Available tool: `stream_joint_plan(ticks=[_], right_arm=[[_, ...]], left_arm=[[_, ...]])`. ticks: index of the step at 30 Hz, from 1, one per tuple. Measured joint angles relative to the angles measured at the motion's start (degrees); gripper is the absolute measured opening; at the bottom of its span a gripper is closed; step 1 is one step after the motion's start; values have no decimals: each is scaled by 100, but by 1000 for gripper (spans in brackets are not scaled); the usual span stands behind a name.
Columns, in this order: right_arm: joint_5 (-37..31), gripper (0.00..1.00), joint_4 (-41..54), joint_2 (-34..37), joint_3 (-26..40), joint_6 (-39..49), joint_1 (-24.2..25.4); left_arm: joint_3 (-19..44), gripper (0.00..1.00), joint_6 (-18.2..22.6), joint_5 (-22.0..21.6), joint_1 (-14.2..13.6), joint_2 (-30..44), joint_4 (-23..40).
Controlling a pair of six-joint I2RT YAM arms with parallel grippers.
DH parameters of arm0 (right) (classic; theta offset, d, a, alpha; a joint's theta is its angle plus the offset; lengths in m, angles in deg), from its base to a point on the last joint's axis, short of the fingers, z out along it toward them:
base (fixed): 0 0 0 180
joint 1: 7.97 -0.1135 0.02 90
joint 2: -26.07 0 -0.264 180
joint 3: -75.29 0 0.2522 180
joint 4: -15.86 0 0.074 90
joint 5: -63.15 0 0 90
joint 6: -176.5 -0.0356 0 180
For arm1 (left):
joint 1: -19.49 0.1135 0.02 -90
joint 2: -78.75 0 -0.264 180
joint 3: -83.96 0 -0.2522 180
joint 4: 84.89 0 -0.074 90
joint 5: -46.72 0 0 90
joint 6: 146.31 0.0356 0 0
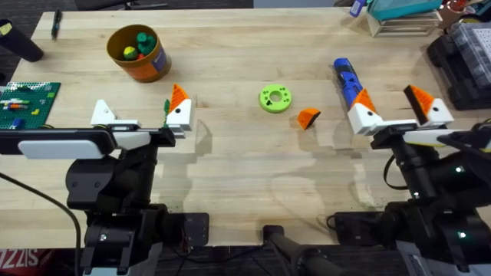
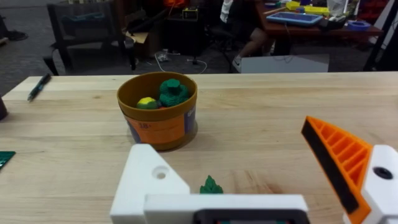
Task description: Pick up the gripper from the table and insert it into the empty holder that is missing its gripper. Then pick up a screw, insert it into the mounting hole, and use the screwdriver to tighten it. Finally, clean up the table by picking up the vegetable and placing it into the bucket.
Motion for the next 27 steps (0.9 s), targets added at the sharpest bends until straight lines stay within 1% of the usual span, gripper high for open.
stream_joint_plan(ticks=[16,18,20,22,24,27], right_arm=[[9,994,18,0,2,-92,0],[15,994,146,0,46,-153,0],[27,994,595,9,264,-208,0],[50,994,1120,17,499,-240,0],[63,994,1433,137,741,-251,0],[65,992,1665,509,1229,-262,0]], left_arm=[[0,985,0,-1,0,0,7],[12,985,0,0,0,0,228],[86,985,0,0,0,0,510],[280,985,0,0,0,12,779],[633,985,2,-1,0,118,1015],[1358,985,3,0,0,457,1515]])
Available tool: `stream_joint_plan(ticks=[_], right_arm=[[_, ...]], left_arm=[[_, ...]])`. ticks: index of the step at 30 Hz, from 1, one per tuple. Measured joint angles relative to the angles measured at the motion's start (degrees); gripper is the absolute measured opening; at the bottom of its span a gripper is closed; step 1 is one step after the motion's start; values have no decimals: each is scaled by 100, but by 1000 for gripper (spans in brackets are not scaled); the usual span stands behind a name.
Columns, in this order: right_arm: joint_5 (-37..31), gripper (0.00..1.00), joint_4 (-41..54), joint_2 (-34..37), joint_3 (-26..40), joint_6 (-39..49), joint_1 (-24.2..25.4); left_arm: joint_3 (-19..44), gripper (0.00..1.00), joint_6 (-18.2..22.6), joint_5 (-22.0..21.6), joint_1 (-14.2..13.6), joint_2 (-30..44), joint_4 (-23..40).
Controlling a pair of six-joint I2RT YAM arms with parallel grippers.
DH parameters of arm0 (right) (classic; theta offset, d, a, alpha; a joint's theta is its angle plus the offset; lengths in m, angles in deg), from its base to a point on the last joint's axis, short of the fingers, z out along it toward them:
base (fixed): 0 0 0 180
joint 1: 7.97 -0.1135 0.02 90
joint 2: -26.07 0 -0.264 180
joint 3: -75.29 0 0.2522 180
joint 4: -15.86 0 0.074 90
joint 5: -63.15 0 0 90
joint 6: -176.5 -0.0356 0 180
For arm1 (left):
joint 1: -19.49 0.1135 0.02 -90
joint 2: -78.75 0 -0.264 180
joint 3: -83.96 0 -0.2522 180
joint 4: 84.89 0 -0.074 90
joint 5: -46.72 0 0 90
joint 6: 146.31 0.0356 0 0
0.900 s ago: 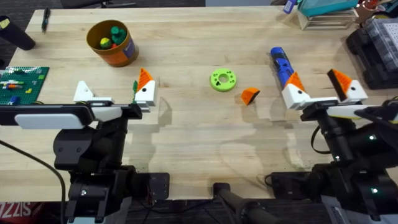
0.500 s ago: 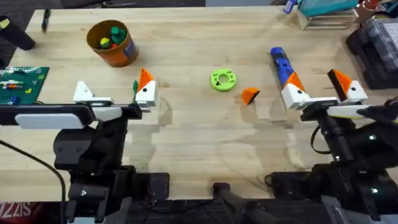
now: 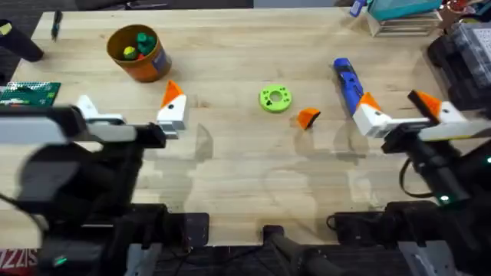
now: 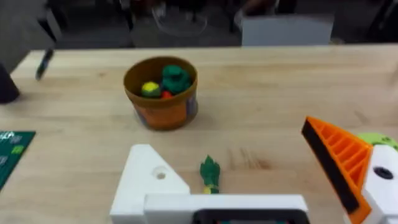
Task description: Pick up the gripper from the table and insert it into the empty holder that is missing its gripper. Then pick up a screw, insert it into the mounting hole, and use the screwdriver to tighten it. Finally, clean up the table by picking up the vegetable and placing it into the bucket.
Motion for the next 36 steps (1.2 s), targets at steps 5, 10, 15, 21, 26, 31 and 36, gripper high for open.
stream_joint_plan(ticks=[5,10,15,21,26,31,36], right_arm=[[55,994,955,1806,1741,0,0],[92,994,1686,2927,2777,0,0],[110,994,2195,3873,3459,0,0],[110,993,2235,4088,3462,0,0],[113,994,2235,4088,3462,0,0],[126,994,2234,4088,3462,0,0],[126,994,2236,4088,3462,-1,0]], left_arm=[[2565,985,18,-2,0,2327,2751],[3918,985,21,-2,0,3837,3961],[4774,987,43,-7,0,5342,4289],[4777,986,62,-7,28,6162,4334],[4759,986,307,29,248,7514,4155],[4709,986,530,103,273,8750,3777],[4707,989,579,107,273,9063,3700]])
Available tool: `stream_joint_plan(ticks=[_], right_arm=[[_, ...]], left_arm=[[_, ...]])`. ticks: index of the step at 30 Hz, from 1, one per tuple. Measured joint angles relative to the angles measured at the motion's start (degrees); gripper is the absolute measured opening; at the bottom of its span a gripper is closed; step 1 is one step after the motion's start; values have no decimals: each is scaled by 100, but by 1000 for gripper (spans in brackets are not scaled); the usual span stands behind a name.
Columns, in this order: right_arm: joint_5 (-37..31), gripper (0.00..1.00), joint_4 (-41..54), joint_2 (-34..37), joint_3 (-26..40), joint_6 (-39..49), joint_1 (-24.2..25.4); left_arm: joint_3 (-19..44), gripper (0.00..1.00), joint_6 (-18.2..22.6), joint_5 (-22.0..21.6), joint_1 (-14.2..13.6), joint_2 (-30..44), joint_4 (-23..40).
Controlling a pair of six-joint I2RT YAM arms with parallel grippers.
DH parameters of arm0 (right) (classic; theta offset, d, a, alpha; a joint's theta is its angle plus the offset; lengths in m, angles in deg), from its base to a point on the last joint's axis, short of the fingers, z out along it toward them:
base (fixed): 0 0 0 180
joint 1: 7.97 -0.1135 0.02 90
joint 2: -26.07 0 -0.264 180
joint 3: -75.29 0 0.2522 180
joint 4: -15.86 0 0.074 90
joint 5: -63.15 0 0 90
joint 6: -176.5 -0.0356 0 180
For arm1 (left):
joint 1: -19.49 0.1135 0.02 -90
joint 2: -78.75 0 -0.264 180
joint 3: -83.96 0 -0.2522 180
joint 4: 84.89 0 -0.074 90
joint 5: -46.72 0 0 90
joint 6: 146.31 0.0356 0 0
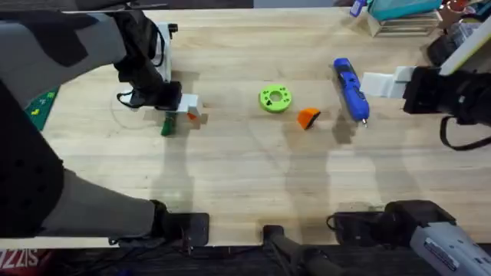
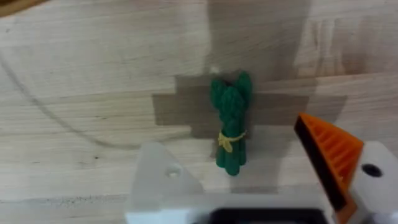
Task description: Pick up the gripper from the table and insert it into the empty holder that is missing its gripper. Then pick up a screw, insert it into the mounting hole, and use the screwdriver to tighten it. Finally, clean up the table by picking up the vegetable and placing it into the bucket.
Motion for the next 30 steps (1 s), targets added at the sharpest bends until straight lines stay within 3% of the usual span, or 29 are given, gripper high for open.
stream_joint_plan(ticks=[1,4,9,11,12,13,18,19,21,22,25,30], right_arm=[[0,994,-2,0,0,1,0],[0,994,0,0,0,1,0],[0,994,-2,0,0,1,0],[0,994,0,0,0,1,0],[0,994,-1,0,0,0,0],[0,994,-2,0,0,1,0],[0,993,0,0,0,1,0],[0,994,0,0,0,-1,0],[0,994,-2,0,0,1,0],[0,993,0,0,0,1,0],[0,993,0,0,0,-1,0],[0,993,-1,0,0,0,0]], left_arm=[[0,983,2,2,0,9,0],[0,772,33,4,0,10,20],[0,4,83,2,0,10,153],[0,1,85,2,2,10,154],[0,8,88,2,0,10,153],[0,119,113,0,0,10,153],[0,873,81,2,0,7,251],[-2,984,-5,10,0,-57,280],[-2,985,-29,70,0,-213,275],[-4,987,-39,453,0,-752,195],[-4,986,-61,990,2,-1382,143],[5,986,-77,2261,0,-2319,-70]])
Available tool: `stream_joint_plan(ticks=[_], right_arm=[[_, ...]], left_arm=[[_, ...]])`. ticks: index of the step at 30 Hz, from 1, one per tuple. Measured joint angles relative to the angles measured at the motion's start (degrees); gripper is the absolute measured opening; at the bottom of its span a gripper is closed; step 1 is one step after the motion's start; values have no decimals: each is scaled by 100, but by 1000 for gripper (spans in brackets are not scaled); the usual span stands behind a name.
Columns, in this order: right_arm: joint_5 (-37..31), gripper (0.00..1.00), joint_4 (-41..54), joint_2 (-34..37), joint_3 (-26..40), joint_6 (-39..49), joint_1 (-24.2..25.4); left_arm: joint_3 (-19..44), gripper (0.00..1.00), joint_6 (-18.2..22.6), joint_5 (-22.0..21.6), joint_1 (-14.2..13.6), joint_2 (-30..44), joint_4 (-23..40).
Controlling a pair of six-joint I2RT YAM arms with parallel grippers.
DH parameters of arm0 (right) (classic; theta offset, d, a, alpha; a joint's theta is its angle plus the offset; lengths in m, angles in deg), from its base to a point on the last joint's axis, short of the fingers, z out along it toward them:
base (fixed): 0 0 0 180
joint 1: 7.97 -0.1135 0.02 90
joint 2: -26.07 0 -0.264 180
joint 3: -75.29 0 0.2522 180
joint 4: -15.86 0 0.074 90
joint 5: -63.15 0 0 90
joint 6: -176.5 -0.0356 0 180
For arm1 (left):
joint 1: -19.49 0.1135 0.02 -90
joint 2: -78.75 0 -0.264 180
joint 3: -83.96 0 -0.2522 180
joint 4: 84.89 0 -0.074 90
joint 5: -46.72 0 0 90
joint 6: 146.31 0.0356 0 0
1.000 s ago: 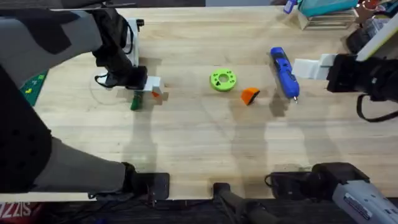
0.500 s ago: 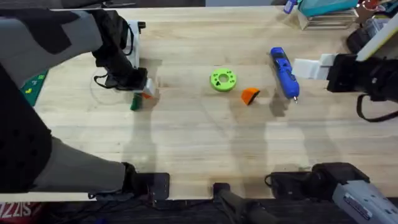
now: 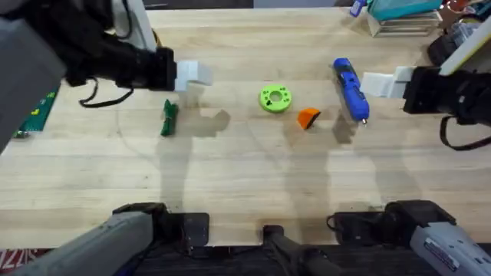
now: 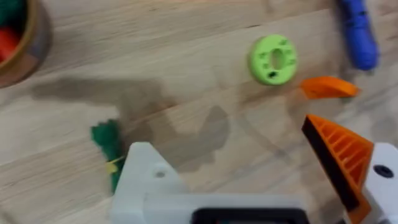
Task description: Pick up the gripper from the table and insert it into the empty holder that is missing its gripper. Then pick up a screw, insert it into the mounting hole, and use the screwdriver to tighten it. Finally, clean up the table by picking up the vegetable and placing it into the bucket.
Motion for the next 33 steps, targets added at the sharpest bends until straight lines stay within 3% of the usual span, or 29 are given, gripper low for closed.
stream_joint_plan(ticks=[3,7,12,17,26,33], right_arm=[[0,994,-1,0,0,0,0],[0,994,0,0,0,0,0],[0,994,-1,0,0,1,0],[0,994,1,0,0,0,0],[0,994,1,0,0,0,0],[0,994,1,0,0,1,0]], left_arm=[[14,986,-13,689,0,-408,47],[21,986,-177,1159,0,-695,87],[23,986,-220,1341,0,-716,-138],[-147,986,233,1384,-97,-824,-709],[-2493,986,622,1473,-188,-2883,-2895],[-3974,986,682,1494,-188,-4776,-3193]])
